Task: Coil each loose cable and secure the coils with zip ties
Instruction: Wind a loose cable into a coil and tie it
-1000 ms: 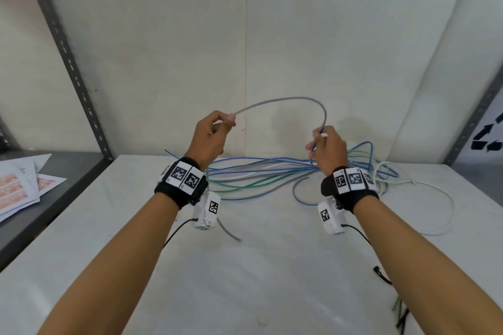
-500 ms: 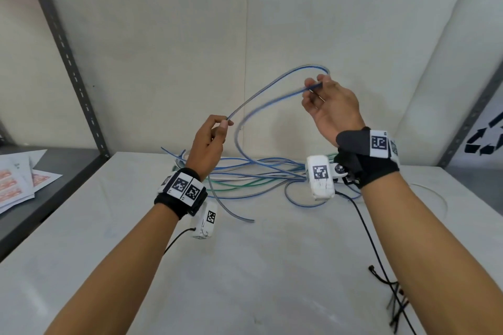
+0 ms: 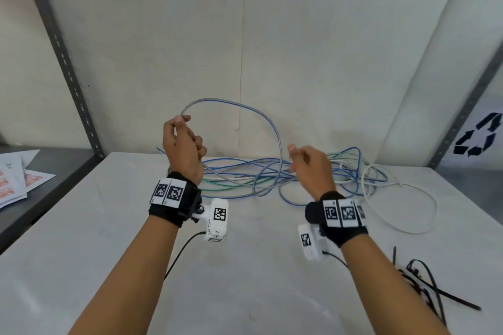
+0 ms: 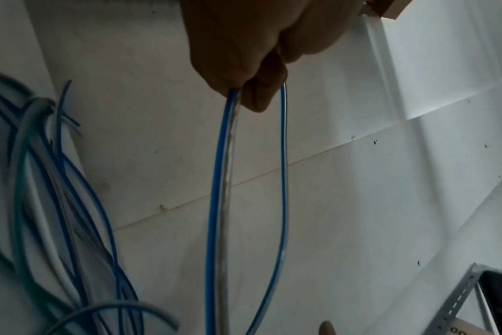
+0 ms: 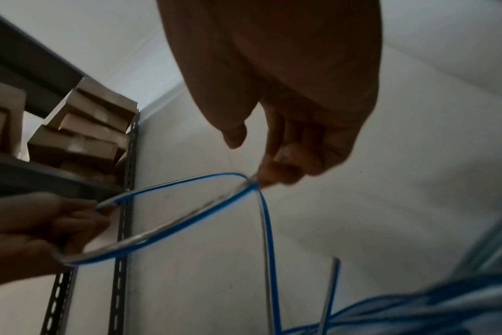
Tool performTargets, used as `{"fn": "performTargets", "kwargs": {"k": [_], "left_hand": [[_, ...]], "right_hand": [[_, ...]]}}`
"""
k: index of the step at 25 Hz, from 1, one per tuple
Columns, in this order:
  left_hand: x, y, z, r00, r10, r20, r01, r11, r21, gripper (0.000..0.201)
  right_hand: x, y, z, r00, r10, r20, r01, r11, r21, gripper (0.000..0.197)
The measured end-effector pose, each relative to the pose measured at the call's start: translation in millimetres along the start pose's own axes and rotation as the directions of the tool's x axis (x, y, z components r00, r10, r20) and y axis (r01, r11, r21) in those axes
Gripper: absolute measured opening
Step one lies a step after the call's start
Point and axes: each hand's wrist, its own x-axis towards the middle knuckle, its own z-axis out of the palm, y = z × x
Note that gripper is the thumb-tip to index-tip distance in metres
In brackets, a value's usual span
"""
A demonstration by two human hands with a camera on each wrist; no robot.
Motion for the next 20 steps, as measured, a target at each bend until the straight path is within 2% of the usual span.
{"fn": "performTargets", "kwargs": {"k": [2,3,4,6,7,8,9,11,13,15,17,20], "left_hand": [[-3,-5,3,0.997,-0.006,-0.08,0.004,1.0,-0.023,0.023],[-4,-8,5,0.993,-0.014,-0.12,0.01,1.0,-0.029,0.023],[-4,-11,6,0.986,-0.023,-0.163,0.017,0.999,-0.037,0.023],[-2,-17,7,0.972,-0.048,-0.228,0.035,0.997,-0.064,0.022],[0,-21,7,0.971,-0.071,-0.229,0.052,0.995,-0.087,0.021],[2,-25,8,0.976,-0.099,-0.196,0.077,0.99,-0.119,0.019],[1,-29,9,0.984,-0.127,-0.126,0.109,0.984,-0.14,0.017],[-3,-40,10,0.984,-0.166,0.057,0.171,0.98,-0.101,0.017],[-8,-52,8,0.959,-0.166,0.23,0.167,0.986,0.014,0.02],[-12,-59,2,0.913,-0.155,0.376,0.109,0.984,0.139,0.025],[-16,-57,-8,0.848,-0.214,0.485,0.052,0.944,0.326,0.031],[-16,-47,-18,0.766,-0.42,0.487,0.068,0.806,0.588,0.055]], "right_hand": [[-16,-5,7,0.977,0.157,0.147,-0.172,0.98,0.098,0.066],[-20,-6,10,0.957,0.223,0.186,-0.259,0.944,0.202,0.067],[-22,-6,13,0.937,0.272,0.217,-0.335,0.873,0.353,0.062],[-20,-7,13,0.913,0.278,0.3,-0.409,0.622,0.668,0.046],[-16,-4,15,0.922,0.238,0.305,-0.387,0.516,0.765,0.042],[-11,-2,18,0.939,0.196,0.283,-0.343,0.468,0.815,0.037],[-8,-1,21,0.958,0.162,0.235,-0.285,0.483,0.828,0.028],[-3,-1,28,0.987,0.125,0.106,-0.161,0.611,0.775,0.016],[-1,-1,33,0.998,0.067,0.015,-0.059,0.718,0.694,0.016],[-3,-2,34,1.0,-0.014,0.002,0.01,0.768,0.641,0.017],[-6,1,32,1.0,-0.025,-0.002,0.021,0.778,0.628,0.018],[-4,9,27,0.998,0.037,-0.055,0.014,0.698,0.716,0.022]]}}
